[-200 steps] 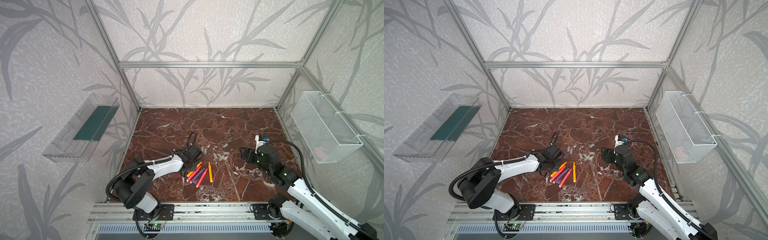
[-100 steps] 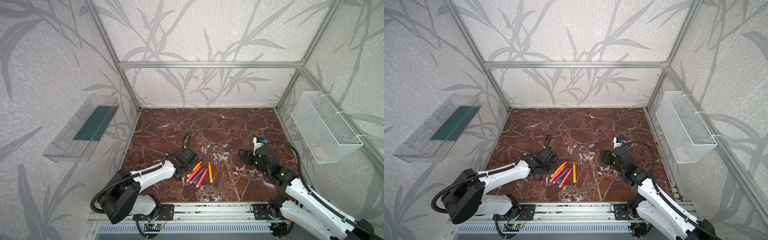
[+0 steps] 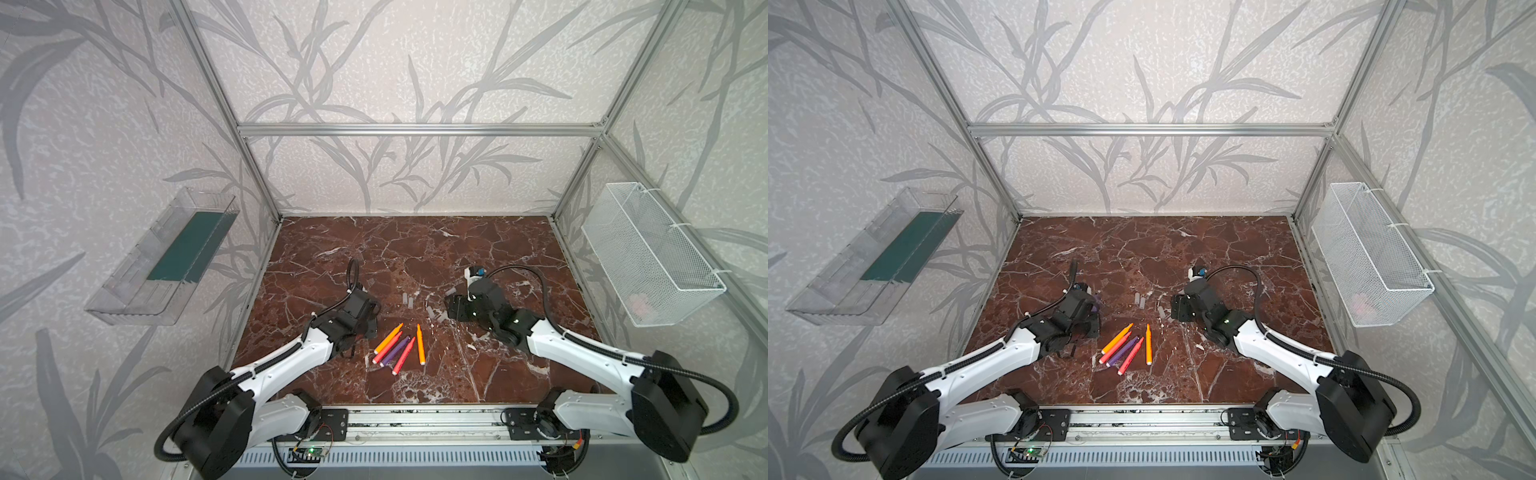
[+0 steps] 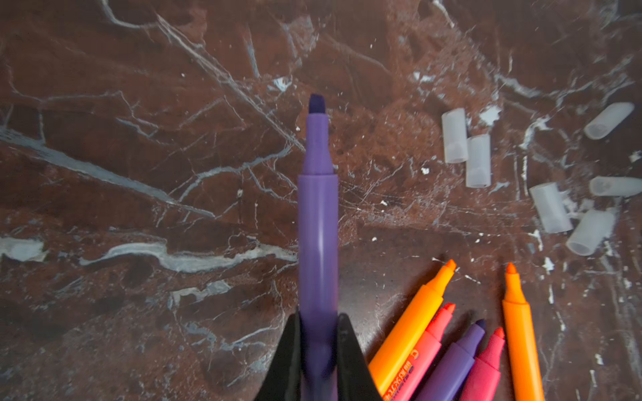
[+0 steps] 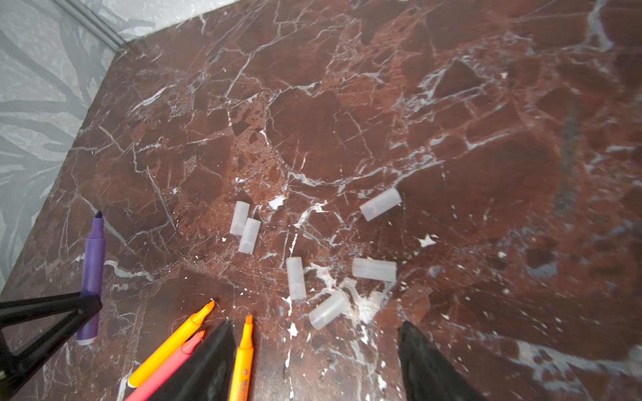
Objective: Insert pens into pen caps
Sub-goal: Pick up a pen from the center of the table, then pick up the pen cap from the center of the table.
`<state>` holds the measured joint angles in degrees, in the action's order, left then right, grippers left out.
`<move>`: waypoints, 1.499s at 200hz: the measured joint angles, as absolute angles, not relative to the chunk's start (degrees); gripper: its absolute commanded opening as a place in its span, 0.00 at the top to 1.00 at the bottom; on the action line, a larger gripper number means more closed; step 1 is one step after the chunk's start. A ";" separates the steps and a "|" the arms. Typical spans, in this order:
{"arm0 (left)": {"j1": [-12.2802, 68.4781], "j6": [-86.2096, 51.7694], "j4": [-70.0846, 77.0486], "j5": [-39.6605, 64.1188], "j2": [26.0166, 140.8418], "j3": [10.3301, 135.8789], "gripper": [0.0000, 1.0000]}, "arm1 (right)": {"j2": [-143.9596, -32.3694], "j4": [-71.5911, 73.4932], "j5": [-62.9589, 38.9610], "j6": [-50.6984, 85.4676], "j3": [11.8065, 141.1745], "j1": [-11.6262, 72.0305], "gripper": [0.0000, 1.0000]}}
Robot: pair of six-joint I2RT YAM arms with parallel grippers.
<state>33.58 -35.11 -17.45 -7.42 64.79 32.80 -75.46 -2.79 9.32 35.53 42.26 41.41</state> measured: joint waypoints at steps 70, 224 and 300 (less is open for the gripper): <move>32.42 -35.35 -14.76 -4.25 50.19 23.79 1.00 | -97.65 -4.69 11.68 34.00 60.38 48.73 0.49; 32.12 -35.75 -14.98 0.54 44.23 22.85 1.00 | -118.02 -18.09 19.92 36.10 79.59 50.30 0.67; 32.12 -35.73 -15.05 0.58 44.21 22.85 1.00 | -120.62 -20.10 21.08 37.95 81.34 50.43 0.66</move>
<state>32.12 -35.73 -15.05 0.58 44.21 22.85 -120.62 -20.10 21.08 37.95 81.34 50.43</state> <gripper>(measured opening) 0.148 0.333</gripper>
